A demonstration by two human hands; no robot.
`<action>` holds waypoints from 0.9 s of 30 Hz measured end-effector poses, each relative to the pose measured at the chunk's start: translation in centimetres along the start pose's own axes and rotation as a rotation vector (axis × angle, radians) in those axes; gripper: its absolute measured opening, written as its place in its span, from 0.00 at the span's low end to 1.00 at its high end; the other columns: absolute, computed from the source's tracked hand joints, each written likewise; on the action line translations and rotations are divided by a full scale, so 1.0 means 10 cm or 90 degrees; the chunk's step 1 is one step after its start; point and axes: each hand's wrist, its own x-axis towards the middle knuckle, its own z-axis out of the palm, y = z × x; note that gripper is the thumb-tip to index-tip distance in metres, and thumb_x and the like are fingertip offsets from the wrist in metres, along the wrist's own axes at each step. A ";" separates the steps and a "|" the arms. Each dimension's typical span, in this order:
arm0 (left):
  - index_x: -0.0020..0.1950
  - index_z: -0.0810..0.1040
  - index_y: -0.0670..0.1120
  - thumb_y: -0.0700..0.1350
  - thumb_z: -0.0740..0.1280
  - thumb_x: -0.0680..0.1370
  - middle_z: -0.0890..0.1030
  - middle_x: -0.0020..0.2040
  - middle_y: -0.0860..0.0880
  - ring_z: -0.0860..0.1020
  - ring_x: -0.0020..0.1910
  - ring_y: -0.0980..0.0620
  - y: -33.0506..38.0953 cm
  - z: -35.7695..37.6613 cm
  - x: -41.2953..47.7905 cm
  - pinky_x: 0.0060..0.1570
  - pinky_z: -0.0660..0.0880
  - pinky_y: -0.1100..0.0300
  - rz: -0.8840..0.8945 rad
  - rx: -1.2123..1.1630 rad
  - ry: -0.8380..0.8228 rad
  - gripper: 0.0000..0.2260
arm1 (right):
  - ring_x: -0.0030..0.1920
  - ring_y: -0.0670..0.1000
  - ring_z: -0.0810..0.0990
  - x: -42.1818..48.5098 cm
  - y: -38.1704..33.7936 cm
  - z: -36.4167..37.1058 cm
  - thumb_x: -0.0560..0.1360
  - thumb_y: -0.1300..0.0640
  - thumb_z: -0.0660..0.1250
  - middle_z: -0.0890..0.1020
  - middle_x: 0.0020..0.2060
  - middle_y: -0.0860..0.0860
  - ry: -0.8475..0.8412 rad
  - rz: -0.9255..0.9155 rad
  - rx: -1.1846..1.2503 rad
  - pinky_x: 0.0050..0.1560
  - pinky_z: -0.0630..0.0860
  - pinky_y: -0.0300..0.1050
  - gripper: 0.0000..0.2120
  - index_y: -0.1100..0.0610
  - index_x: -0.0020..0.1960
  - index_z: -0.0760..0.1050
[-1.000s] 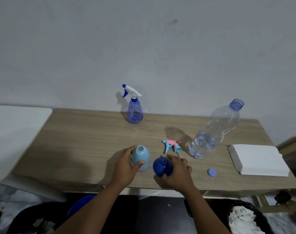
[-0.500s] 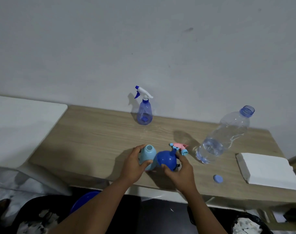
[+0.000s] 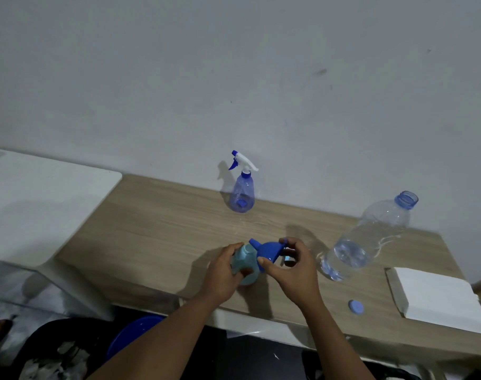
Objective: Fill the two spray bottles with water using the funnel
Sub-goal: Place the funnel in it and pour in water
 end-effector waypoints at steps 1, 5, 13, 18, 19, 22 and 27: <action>0.61 0.73 0.65 0.46 0.77 0.68 0.80 0.60 0.57 0.79 0.58 0.57 0.01 0.00 0.00 0.57 0.80 0.51 0.000 0.006 0.002 0.27 | 0.52 0.38 0.79 0.02 -0.04 -0.01 0.63 0.52 0.83 0.80 0.53 0.40 -0.023 -0.019 -0.035 0.48 0.74 0.31 0.27 0.47 0.58 0.75; 0.61 0.72 0.63 0.41 0.77 0.68 0.79 0.58 0.56 0.78 0.58 0.57 -0.01 0.01 0.00 0.57 0.79 0.56 -0.008 0.005 0.008 0.28 | 0.55 0.38 0.75 0.17 -0.19 -0.03 0.63 0.42 0.80 0.77 0.56 0.41 -0.104 -0.107 -0.173 0.56 0.73 0.32 0.33 0.44 0.66 0.74; 0.63 0.75 0.53 0.40 0.77 0.69 0.82 0.56 0.55 0.81 0.54 0.56 -0.01 0.02 0.01 0.47 0.78 0.66 -0.053 -0.033 0.002 0.24 | 0.64 0.52 0.69 0.47 -0.47 0.21 0.63 0.31 0.74 0.73 0.65 0.46 -0.233 -0.140 -0.419 0.68 0.68 0.54 0.50 0.47 0.78 0.59; 0.61 0.74 0.58 0.40 0.77 0.70 0.81 0.56 0.56 0.81 0.54 0.56 0.00 0.01 0.00 0.47 0.79 0.64 -0.042 -0.019 -0.001 0.24 | 0.65 0.52 0.70 0.47 -0.48 0.31 0.62 0.31 0.75 0.76 0.66 0.45 -0.227 -0.126 -0.409 0.68 0.64 0.53 0.52 0.48 0.78 0.58; 0.61 0.74 0.60 0.40 0.77 0.70 0.81 0.56 0.56 0.80 0.55 0.57 0.02 0.00 -0.01 0.47 0.79 0.64 -0.042 -0.019 -0.003 0.25 | 0.66 0.52 0.70 0.47 -0.48 0.32 0.62 0.30 0.75 0.75 0.66 0.45 -0.225 -0.125 -0.405 0.68 0.63 0.52 0.52 0.48 0.78 0.58; 0.61 0.74 0.58 0.39 0.76 0.71 0.81 0.56 0.56 0.80 0.54 0.57 0.07 0.00 -0.03 0.43 0.77 0.69 -0.036 -0.026 -0.003 0.24 | 0.67 0.51 0.69 0.45 -0.47 0.32 0.61 0.31 0.76 0.75 0.68 0.45 -0.215 -0.118 -0.375 0.68 0.62 0.51 0.53 0.48 0.78 0.57; 0.57 0.74 0.63 0.43 0.77 0.70 0.82 0.54 0.58 0.81 0.53 0.56 0.08 0.00 -0.04 0.44 0.79 0.66 -0.048 -0.027 0.008 0.24 | 0.68 0.47 0.68 0.40 -0.46 0.26 0.61 0.30 0.75 0.72 0.70 0.43 -0.198 -0.103 -0.293 0.70 0.64 0.50 0.51 0.44 0.77 0.58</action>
